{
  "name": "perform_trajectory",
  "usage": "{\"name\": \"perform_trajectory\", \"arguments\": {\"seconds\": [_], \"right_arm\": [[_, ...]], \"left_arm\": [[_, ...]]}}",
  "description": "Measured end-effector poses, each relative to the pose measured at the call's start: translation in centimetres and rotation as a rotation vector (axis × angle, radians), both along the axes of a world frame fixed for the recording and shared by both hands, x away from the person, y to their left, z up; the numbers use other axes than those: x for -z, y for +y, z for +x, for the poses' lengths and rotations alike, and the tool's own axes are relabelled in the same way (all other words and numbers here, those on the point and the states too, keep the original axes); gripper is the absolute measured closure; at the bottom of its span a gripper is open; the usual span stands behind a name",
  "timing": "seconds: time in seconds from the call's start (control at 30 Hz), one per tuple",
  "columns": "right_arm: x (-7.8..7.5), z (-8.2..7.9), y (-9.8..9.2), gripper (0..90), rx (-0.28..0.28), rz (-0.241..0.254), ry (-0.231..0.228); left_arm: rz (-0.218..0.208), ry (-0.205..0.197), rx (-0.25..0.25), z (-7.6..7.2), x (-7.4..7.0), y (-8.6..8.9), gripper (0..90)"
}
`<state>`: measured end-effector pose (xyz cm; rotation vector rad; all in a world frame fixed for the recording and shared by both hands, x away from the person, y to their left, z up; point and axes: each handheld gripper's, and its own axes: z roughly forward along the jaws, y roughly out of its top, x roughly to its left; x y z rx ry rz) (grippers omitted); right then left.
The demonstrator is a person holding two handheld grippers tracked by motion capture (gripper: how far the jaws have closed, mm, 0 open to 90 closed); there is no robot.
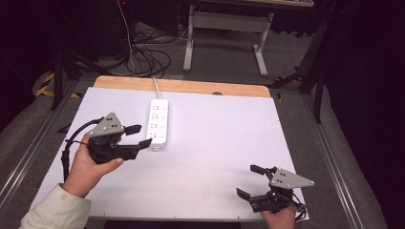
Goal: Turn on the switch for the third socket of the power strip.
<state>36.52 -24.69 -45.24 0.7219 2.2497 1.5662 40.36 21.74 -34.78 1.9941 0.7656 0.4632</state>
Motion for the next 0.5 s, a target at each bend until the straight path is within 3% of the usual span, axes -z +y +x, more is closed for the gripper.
{"name": "perform_trajectory", "arguments": {"seconds": [0.23,0.5], "right_arm": [[0.0,0.0,0.0,8.6,0.000,-0.001,0.000],[0.0,-0.1,0.0,8.6,0.001,-0.001,-0.001]], "left_arm": [[-0.019,-0.032,-0.013,-2.2,1.2,1.7,34.7],[-0.028,-0.088,-0.087,-4.5,3.2,3.8,29.6]]}}
